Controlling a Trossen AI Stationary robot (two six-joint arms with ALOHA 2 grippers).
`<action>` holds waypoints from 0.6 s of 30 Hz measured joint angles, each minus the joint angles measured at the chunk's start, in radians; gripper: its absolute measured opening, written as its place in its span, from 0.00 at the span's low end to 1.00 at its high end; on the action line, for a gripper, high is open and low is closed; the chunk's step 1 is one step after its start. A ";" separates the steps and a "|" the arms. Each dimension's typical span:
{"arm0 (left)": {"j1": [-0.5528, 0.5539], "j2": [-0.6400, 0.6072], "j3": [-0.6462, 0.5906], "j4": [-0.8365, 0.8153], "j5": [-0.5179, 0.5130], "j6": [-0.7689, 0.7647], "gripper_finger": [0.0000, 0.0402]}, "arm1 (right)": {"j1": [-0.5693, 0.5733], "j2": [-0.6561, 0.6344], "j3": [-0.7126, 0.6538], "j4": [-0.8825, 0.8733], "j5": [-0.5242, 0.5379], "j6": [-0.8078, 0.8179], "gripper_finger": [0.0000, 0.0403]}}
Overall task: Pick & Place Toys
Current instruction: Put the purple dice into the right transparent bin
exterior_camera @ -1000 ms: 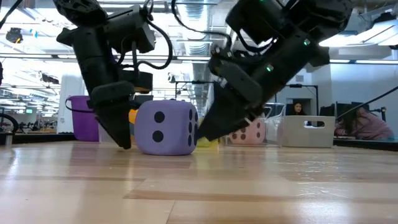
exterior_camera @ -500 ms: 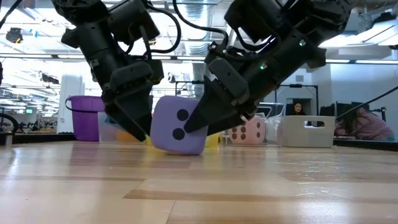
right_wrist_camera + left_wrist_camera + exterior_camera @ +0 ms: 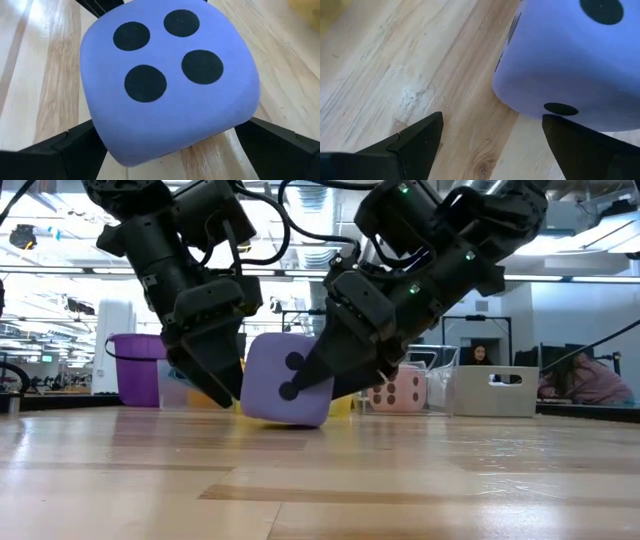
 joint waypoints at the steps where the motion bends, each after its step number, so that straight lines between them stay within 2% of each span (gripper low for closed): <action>1: 0.000 0.000 0.000 0.000 0.000 0.000 0.84 | -0.005 0.000 0.000 0.002 -0.009 0.000 0.99; 5: 0.000 0.000 0.000 -0.004 -0.002 0.000 0.84 | -0.016 0.000 0.000 0.011 -0.032 0.000 0.98; 12: 0.000 0.000 0.001 -0.014 -0.002 -0.001 0.84 | -0.012 0.000 0.000 0.014 -0.029 0.001 0.88; 18: 0.002 -0.047 0.012 -0.146 -0.017 -0.012 0.84 | -0.012 -0.014 0.010 0.004 -0.030 0.004 0.87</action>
